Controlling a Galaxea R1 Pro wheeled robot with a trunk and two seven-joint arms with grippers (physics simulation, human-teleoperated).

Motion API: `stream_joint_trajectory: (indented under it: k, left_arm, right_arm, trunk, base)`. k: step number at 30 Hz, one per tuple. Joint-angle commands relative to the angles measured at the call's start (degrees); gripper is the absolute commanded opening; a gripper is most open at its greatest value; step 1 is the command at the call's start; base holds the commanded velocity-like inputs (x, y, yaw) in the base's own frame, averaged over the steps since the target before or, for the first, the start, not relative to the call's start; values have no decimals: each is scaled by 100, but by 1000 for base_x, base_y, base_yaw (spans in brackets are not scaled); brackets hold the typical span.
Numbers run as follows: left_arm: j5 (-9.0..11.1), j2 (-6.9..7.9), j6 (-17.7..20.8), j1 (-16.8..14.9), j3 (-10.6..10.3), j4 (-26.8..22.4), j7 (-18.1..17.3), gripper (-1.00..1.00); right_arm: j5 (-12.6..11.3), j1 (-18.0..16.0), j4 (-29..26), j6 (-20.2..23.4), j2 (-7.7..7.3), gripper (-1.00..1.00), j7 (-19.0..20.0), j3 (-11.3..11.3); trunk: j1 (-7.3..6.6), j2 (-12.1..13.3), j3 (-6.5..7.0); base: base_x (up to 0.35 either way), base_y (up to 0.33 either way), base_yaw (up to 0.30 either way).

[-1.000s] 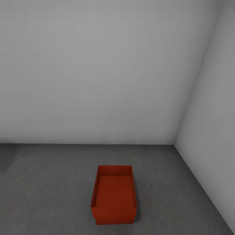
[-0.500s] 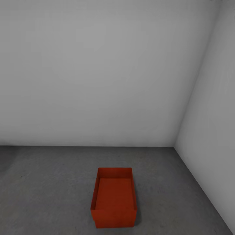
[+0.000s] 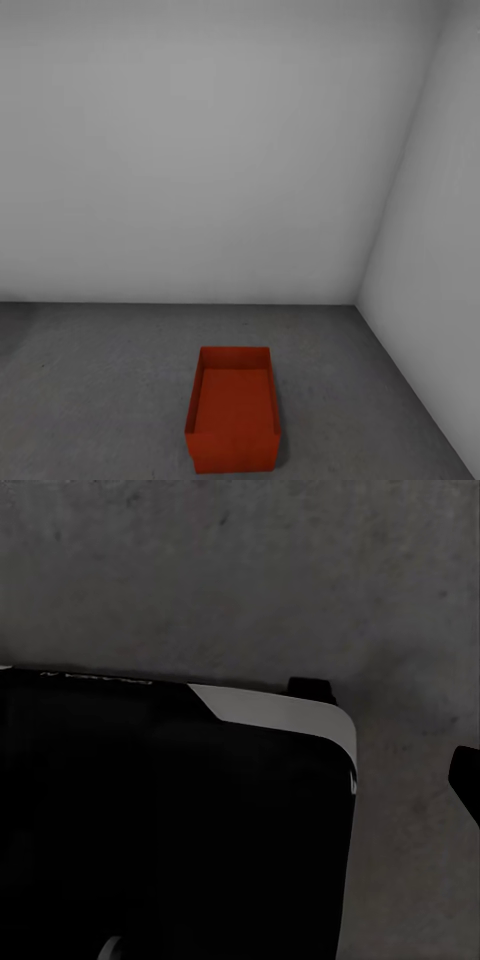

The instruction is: Move the two storage containers from the living room to the garage. In the garage, place one container on the floor and stack the other container on top of it (either order is fine).

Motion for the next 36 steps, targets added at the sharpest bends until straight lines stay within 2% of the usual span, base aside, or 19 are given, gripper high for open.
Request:
stream_joint_trajectory:
  k: [1, 11, 21, 29, 32, 36]
  left_arm:
    - [59, 2, 22, -4, -50, -2, -5, 100]
    - [59, 1, 22, -4, -52, -2, -6, 100]
    - [57, -14, -3, -4, -55, -2, 8, 100]
    - [18, -44, -9, -4, -61, -10, 32, 100]
    - [2, -58, -12, -4, -64, -12, 31, 100]
    - [5, -64, -11, -4, -63, -11, 30, 100]
  right_arm:
    - [-60, -8, 18, -31, 4, 100, 16, 46]
    - [-60, -9, 18, -28, 4, 100, 16, 43]
    - [-60, -7, 12, -40, 4, 100, -21, 43]
    - [-35, -13, 9, -96, -33, 100, -41, 49]
    - [-24, -13, 9, -103, -97, 100, -45, 53]
    - [-15, -12, 3, -109, -78, 100, -45, 50]
  trunk:
    - [1, -6, 2]
    - [1, -6, 85]
    - [1, -6, 92]
    - [1, -6, 92]
    - [1, -6, 92]
    - [1, -6, 92]
  base:
    - [0, 0, 0]
    - [0, 0, 0]
    - [0, 0, 0]
    - [0, 0, 0]
    - [0, 0, 0]
    - [0, 0, 0]
